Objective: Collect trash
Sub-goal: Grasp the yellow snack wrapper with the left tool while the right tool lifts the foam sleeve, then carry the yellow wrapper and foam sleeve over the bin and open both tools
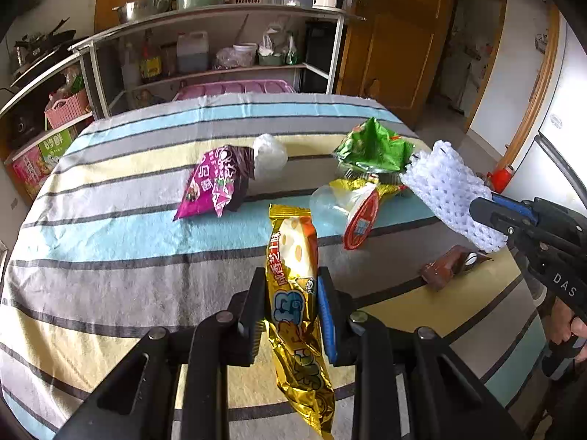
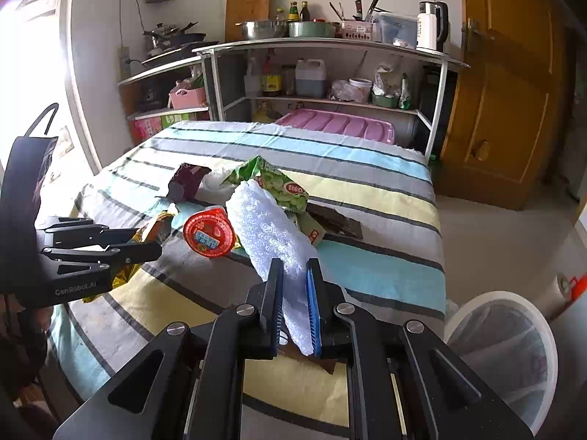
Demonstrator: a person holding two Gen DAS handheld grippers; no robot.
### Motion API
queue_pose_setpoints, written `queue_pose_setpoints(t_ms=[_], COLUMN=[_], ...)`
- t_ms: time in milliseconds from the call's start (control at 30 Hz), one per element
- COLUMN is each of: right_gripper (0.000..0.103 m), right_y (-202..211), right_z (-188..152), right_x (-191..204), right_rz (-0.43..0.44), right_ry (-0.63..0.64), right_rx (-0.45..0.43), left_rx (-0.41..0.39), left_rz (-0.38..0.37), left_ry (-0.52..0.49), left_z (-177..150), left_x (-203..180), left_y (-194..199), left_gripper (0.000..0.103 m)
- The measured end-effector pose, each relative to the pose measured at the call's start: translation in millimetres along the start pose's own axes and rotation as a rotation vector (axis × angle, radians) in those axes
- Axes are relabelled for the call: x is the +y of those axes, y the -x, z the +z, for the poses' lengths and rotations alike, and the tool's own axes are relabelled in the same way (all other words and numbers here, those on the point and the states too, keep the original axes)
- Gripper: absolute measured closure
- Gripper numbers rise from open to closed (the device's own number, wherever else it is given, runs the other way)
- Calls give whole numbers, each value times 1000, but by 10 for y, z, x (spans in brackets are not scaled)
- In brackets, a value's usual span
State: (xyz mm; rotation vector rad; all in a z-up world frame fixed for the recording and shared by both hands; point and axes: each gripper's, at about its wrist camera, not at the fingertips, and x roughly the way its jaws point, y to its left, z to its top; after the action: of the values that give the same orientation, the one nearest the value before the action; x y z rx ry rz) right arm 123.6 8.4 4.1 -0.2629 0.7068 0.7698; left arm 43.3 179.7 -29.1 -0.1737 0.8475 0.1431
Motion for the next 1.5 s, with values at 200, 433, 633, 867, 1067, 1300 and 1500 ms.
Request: queue_pose_setpoints(t_ms=[200, 433, 633, 867, 1067, 1300, 1500], right_gripper=[90, 90, 90, 90, 90, 90, 90], right_y=[111, 262, 459, 703, 931, 1245, 1450], right_z=[-1, -5, -22, -68, -168, -308, -514], right_x=[-22, -82, -180, -327, -528, -806, -1083], right_rz=[-4, -4, -22, -66, -119, -201, -279], right_ry=[-20, -50, -82, -121, -173, -231, -289], right_rx=[-28, -61, -97, -134, -153, -177, -162], left_rx=[-21, -41, -71, -97, -110, -115, -107], left_rz=[-14, -34, -53, -84, -132, -205, -277], left_ry=[4, -12, -47, -96, -152, -227, -285], left_z=[23, 76, 150, 242, 322, 389, 446], left_x=[-29, -136, -326, -619, -947, -1406, -1848], left_y=[96, 190, 300, 361, 378, 355, 290], left_gripper=[77, 77, 77, 77, 77, 77, 77])
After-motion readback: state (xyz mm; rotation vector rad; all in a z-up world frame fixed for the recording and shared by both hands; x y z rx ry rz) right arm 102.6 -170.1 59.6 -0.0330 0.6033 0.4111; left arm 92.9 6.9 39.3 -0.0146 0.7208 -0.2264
